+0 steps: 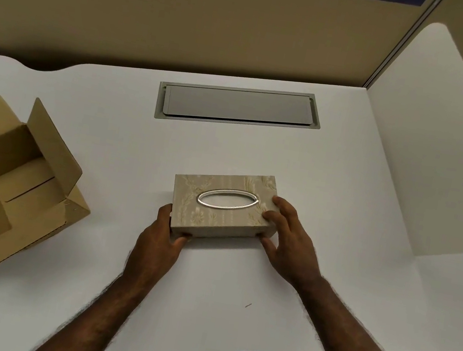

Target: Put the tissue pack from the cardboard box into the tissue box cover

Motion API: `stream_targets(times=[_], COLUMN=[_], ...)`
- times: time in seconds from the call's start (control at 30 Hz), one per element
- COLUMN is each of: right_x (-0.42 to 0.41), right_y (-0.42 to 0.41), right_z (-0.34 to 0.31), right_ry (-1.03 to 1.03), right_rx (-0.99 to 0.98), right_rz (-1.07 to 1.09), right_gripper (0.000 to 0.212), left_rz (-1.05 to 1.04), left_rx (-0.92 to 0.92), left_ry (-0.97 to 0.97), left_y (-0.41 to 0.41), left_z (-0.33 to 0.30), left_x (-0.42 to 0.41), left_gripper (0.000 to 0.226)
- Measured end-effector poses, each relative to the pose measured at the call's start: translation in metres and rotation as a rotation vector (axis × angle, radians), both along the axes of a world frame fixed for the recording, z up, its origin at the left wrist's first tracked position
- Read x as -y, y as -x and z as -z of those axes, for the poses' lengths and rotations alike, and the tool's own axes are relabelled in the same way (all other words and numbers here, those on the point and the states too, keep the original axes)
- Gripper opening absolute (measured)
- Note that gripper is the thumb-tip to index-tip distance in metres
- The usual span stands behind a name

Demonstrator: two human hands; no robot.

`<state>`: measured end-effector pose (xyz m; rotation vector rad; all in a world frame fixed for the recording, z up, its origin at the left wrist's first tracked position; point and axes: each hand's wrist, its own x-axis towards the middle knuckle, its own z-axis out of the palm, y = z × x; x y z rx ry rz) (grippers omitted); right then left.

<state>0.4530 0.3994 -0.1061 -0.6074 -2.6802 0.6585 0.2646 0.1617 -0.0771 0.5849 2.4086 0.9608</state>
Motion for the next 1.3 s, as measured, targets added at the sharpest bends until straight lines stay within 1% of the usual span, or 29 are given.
stream_targets(times=[0.1,0.2,0.27,0.4,0.47,0.6,0.8,1.07,1.17,1.3], right_x=[0.003,0.004,0.004,0.006,0.008,0.007,-0.005,-0.024,-0.028,-0.033], right_y=[-0.003,-0.004,-0.004,0.003,0.007,0.013,0.034,0.069,0.081,0.092], right_z=[0.008,0.007,0.002,-0.009,-0.009,-0.007,-0.014,-0.030,-0.033,-0.035], right_ry=[-0.012,-0.020,-0.055,-0.107,-0.126,-0.156,-0.167,-0.049,-0.022,0.034], right_rx=[0.036,0.043,0.019,0.008,0.032,0.053,0.088,0.121,0.116,0.143], right_rz=[0.008,0.027,0.005,-0.011,-0.008,-0.001,0.024,0.078,0.102,0.125], right_gripper=[0.050,0.050,0.053,0.068,0.072,0.073,0.073,0.072,0.070,0.074], left_rz=[0.007,0.014,0.025,0.030,0.029,0.041,0.051,0.071,0.061,0.059], left_rx=[0.001,-0.004,-0.004,0.006,0.016,0.017,-0.041,-0.078,-0.079,-0.070], left_ry=[-0.019,-0.034,-0.048,-0.063,-0.067,-0.073,-0.055,-0.001,0.011,0.005], left_y=[-0.002,-0.001,0.000,0.002,0.004,0.010,0.023,0.050,0.060,0.071], left_z=[0.002,0.003,0.001,-0.004,-0.006,-0.005,-0.006,-0.009,-0.011,-0.015], left_x=[0.002,0.002,0.002,0.001,-0.002,-0.006,-0.022,-0.051,-0.061,-0.071], left_gripper=[0.067,0.070,0.079,0.110,0.114,0.114,0.108,0.096,0.096,0.096])
